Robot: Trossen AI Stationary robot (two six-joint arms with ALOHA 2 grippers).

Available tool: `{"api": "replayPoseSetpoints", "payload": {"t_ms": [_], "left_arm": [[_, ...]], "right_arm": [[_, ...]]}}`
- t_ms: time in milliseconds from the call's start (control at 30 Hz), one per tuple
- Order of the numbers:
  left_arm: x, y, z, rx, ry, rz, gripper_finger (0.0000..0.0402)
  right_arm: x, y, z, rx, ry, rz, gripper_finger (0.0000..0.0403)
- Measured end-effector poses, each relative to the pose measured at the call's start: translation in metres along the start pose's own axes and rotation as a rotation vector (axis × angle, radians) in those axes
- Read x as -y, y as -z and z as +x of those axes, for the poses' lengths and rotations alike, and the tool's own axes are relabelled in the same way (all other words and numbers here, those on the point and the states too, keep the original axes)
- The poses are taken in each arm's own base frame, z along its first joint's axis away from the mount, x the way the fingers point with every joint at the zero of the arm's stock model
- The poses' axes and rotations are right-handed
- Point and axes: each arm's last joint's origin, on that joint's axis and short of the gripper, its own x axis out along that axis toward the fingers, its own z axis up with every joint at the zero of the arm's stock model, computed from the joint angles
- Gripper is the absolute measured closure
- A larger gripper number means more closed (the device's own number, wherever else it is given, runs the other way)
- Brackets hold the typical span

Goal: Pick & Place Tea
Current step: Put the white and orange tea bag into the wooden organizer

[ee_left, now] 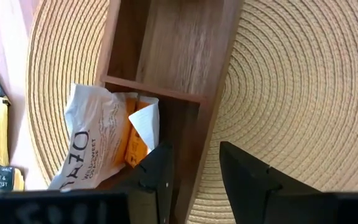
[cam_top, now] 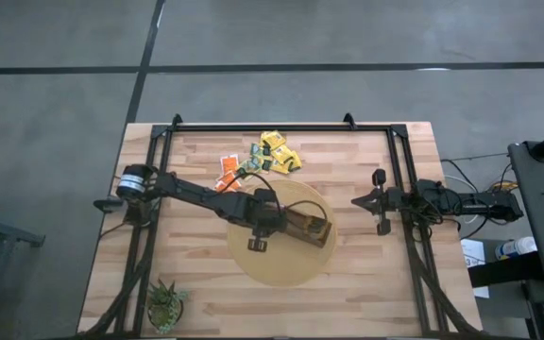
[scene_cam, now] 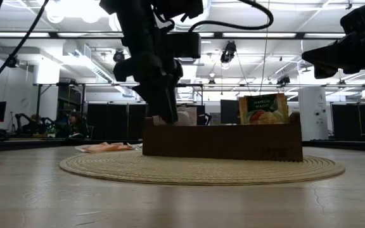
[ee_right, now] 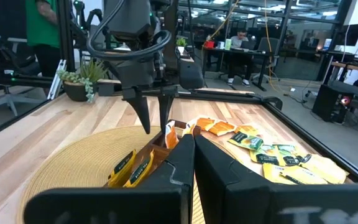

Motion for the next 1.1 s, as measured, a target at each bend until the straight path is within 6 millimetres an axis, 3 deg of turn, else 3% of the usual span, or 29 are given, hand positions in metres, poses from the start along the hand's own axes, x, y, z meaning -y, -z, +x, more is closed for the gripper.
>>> {"api": "replayPoseSetpoints", "payload": {"t_ms": [500, 633, 800, 1100], "left_arm": [[-0.006, 0.017, 0.016, -0.054, -0.004, -0.194, 0.0282], [-0.005, 0.014, 0.013, -0.042, 0.046, -0.238, 0.0309], [-0.002, 0.010, 0.011, -0.035, 0.118, -0.324, 0.0379], [0.013, 0.013, 0.008, -0.070, 0.149, -0.272, 0.0381]], "right_arm": [[0.000, 0.000, 0.000, -0.001, 0.000, 0.000, 0.0394], [0.000, 0.000, 0.000, -0.001, 0.000, 0.000, 0.0394], [0.000, 0.000, 0.000, -0.001, 0.000, 0.000, 0.0394], [0.000, 0.000, 0.000, -0.001, 0.000, 0.000, 0.0394]]}}
